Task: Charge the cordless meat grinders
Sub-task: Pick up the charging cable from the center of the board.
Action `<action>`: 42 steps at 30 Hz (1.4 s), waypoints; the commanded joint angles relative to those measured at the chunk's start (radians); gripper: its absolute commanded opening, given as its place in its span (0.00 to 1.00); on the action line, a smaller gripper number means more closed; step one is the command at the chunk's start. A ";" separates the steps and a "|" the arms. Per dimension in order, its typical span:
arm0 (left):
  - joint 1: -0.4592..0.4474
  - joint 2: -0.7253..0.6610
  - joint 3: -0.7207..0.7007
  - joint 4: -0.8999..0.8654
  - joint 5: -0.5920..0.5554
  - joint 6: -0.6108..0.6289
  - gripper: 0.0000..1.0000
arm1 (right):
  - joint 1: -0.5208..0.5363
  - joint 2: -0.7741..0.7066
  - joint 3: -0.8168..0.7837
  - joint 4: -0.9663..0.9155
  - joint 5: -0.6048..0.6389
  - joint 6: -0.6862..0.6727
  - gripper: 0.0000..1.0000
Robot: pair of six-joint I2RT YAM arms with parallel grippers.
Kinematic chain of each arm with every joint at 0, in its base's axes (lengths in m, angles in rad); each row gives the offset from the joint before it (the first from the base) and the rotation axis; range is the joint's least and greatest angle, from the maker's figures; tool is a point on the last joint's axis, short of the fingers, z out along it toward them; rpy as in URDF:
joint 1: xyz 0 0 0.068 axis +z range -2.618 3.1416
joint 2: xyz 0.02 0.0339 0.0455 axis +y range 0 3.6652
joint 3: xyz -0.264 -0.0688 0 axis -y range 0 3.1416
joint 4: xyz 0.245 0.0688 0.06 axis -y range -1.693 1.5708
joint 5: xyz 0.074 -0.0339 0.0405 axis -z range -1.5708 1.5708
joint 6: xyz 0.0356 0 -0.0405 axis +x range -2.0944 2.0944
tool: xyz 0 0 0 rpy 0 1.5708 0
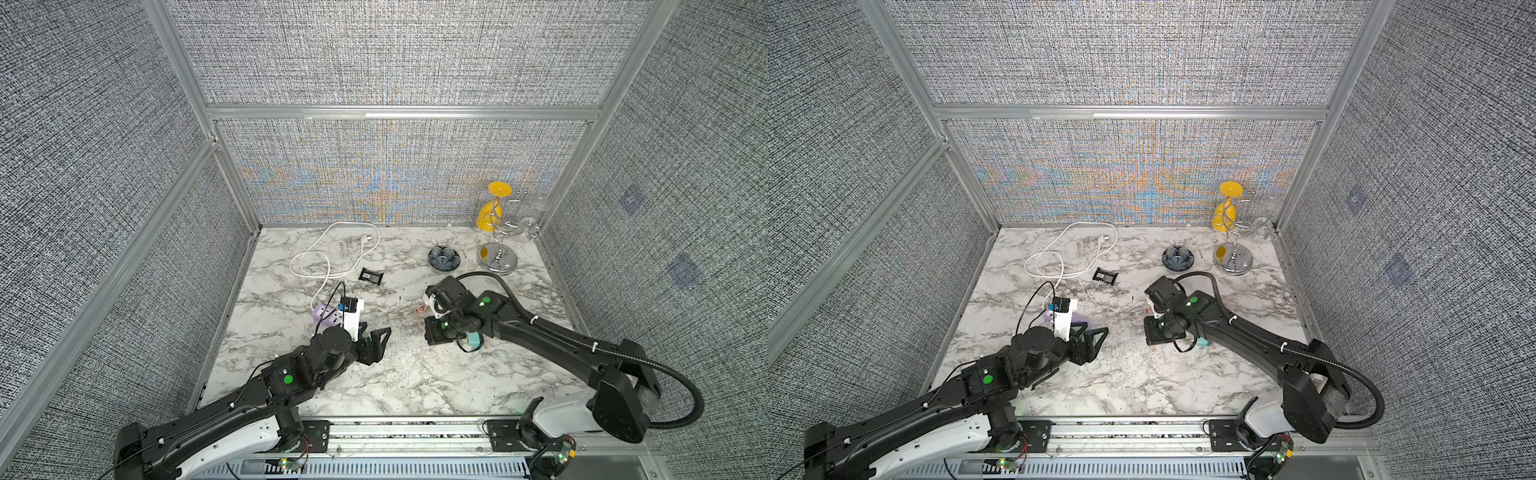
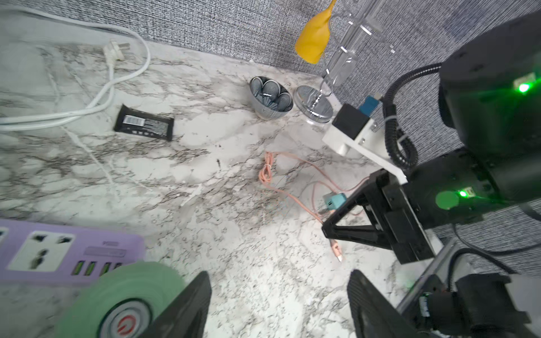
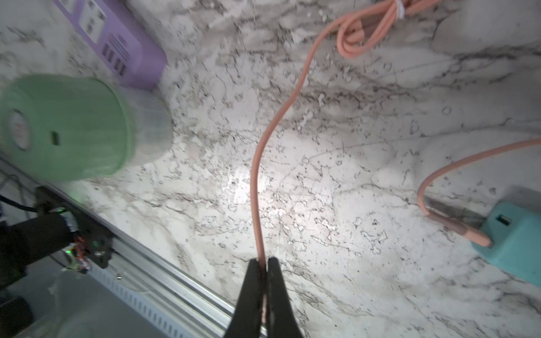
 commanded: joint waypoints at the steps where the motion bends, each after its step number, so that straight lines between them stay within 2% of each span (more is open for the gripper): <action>1: 0.024 0.045 -0.002 0.189 0.122 -0.060 0.74 | -0.023 0.005 0.070 0.043 -0.119 0.018 0.00; 7: 0.064 0.140 -0.005 0.304 0.183 -0.150 0.69 | -0.040 0.035 0.145 0.159 -0.194 0.133 0.00; 13: 0.096 0.117 -0.039 0.333 0.162 -0.205 0.66 | -0.051 0.030 0.134 0.242 -0.221 0.210 0.00; 20: 0.102 0.130 -0.062 0.387 0.173 -0.243 0.58 | -0.077 0.010 0.081 0.375 -0.259 0.335 0.00; 27: 0.108 0.169 -0.060 0.440 0.165 -0.255 0.57 | -0.084 -0.014 0.054 0.471 -0.247 0.431 0.00; 29: 0.110 0.183 -0.061 0.473 0.161 -0.265 0.61 | -0.085 -0.019 0.043 0.492 -0.239 0.466 0.00; 32: 0.111 0.199 -0.063 0.516 0.156 -0.268 0.61 | -0.083 -0.024 0.032 0.507 -0.231 0.483 0.00; 42: 0.117 0.249 -0.039 0.561 0.147 -0.251 0.44 | -0.068 -0.044 0.012 0.571 -0.232 0.552 0.00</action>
